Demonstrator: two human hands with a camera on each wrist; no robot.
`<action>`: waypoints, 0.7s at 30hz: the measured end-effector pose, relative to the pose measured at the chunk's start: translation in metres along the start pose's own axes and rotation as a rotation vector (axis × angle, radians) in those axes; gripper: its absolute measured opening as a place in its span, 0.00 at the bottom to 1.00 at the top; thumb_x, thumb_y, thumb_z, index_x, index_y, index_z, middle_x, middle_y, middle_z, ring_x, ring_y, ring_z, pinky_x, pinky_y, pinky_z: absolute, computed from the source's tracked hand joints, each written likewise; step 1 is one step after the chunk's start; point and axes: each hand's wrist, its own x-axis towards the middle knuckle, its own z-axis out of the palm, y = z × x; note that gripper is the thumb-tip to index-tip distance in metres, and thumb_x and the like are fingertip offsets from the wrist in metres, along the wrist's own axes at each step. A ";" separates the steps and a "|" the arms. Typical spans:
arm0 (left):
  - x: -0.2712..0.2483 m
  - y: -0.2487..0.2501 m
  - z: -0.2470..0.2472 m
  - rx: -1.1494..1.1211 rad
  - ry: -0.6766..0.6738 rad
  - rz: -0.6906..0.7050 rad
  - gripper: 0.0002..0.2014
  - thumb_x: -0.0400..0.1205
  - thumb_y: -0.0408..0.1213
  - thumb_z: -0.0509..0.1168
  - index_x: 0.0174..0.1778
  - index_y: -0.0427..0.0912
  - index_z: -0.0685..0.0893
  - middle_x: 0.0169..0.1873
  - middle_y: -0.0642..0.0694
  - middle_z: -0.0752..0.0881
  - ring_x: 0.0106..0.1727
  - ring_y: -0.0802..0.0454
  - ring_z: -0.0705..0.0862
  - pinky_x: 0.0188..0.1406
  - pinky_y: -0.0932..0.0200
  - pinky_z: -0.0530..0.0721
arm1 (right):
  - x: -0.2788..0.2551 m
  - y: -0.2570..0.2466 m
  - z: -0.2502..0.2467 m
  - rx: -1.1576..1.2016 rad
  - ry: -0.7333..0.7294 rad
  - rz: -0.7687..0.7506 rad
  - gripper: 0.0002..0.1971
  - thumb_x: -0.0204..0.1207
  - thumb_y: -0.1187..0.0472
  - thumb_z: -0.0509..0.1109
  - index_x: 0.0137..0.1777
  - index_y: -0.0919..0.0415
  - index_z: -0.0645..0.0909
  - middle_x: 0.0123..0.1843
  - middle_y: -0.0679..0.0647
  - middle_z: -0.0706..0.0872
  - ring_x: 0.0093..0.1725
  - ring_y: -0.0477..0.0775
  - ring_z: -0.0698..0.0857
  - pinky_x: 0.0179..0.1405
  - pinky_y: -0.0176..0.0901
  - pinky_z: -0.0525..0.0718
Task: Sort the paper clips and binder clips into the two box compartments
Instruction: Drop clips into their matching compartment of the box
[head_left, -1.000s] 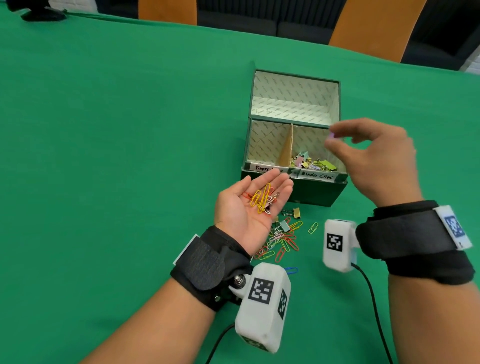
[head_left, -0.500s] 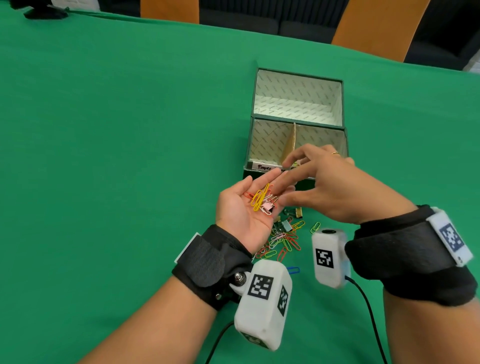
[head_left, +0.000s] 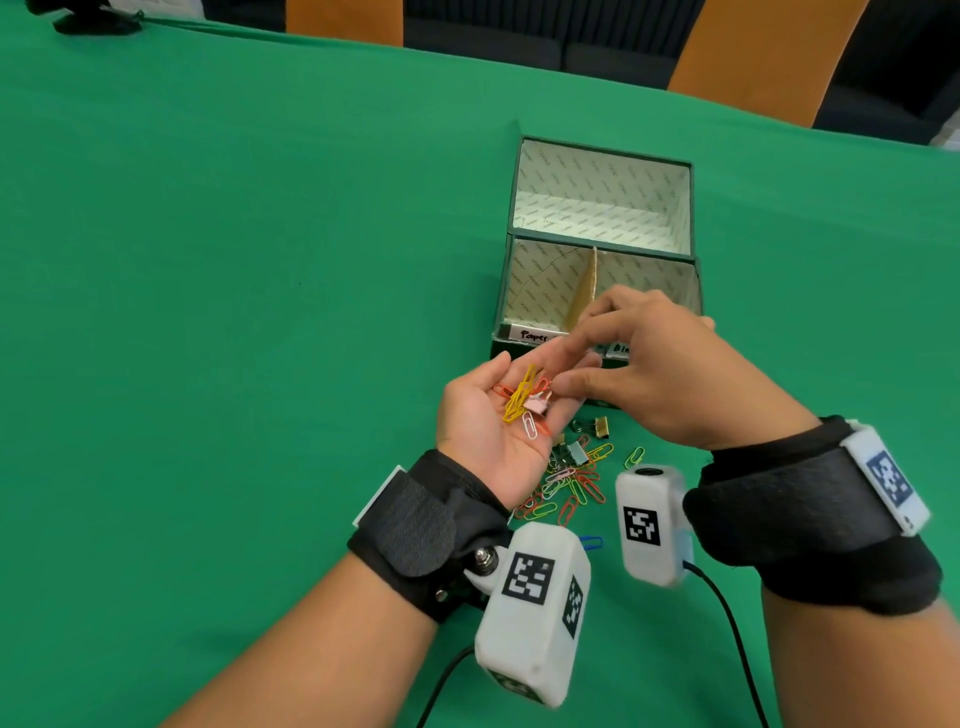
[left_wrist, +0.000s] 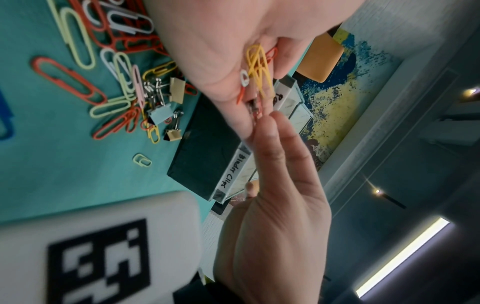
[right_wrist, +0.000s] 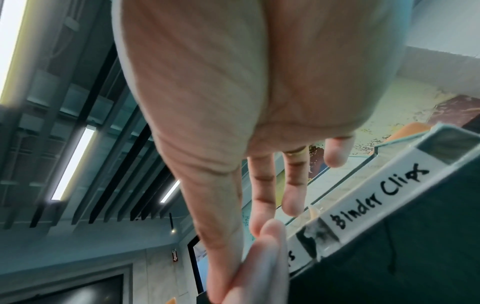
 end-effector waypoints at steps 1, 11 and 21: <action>0.000 0.000 0.000 -0.006 0.001 -0.005 0.27 0.87 0.41 0.46 0.55 0.23 0.85 0.54 0.30 0.87 0.52 0.39 0.88 0.53 0.50 0.87 | -0.001 -0.002 -0.001 0.001 0.014 -0.003 0.04 0.71 0.45 0.76 0.40 0.31 0.83 0.49 0.39 0.78 0.58 0.48 0.73 0.58 0.54 0.65; -0.006 -0.001 0.006 0.013 0.065 0.011 0.26 0.88 0.39 0.48 0.35 0.30 0.86 0.26 0.38 0.86 0.24 0.46 0.87 0.21 0.64 0.83 | -0.001 -0.023 0.016 -0.213 -0.094 -0.034 0.08 0.66 0.40 0.77 0.43 0.31 0.84 0.50 0.36 0.82 0.57 0.47 0.68 0.52 0.52 0.60; -0.006 0.000 0.005 -0.005 0.024 0.010 0.31 0.88 0.39 0.45 0.37 0.25 0.89 0.35 0.31 0.88 0.33 0.43 0.89 0.50 0.54 0.83 | 0.001 -0.011 0.002 -0.069 0.042 0.006 0.05 0.73 0.42 0.72 0.48 0.33 0.88 0.38 0.35 0.88 0.51 0.43 0.80 0.61 0.50 0.64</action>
